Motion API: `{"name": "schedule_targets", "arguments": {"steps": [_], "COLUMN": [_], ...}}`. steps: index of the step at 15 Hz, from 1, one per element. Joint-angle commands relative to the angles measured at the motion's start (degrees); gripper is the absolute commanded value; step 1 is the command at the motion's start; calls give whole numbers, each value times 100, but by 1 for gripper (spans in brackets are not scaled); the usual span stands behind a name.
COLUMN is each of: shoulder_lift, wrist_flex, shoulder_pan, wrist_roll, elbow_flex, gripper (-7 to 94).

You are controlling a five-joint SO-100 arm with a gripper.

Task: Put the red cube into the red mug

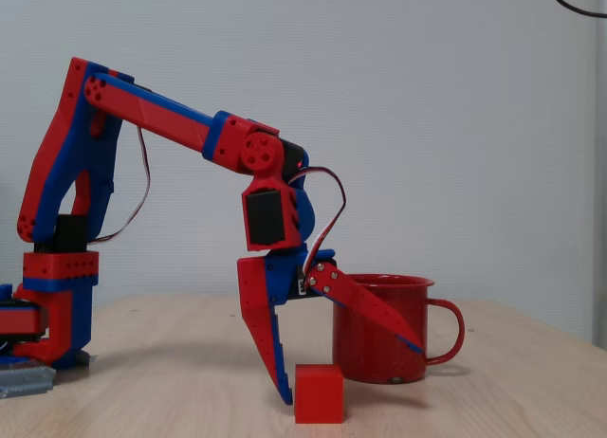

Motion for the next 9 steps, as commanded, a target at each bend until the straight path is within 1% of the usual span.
{"name": "schedule_targets", "arguments": {"steps": [1,3,4,5,6,7,9], "shoulder_lift": [272,272,272,281,281,281,281], "wrist_flex": [-88,-176,-193,-220,-255,-290,-343], "shoulder_pan": [-26,-44,-44,-44,-35,-26,-18], "wrist_roll": [-44,-35,-26,-26,-18,-18,-105], "elbow_flex": [-70,-53,-53,-53,-35,-18,26], "gripper": [52,49,43,36,25,13,9]}}
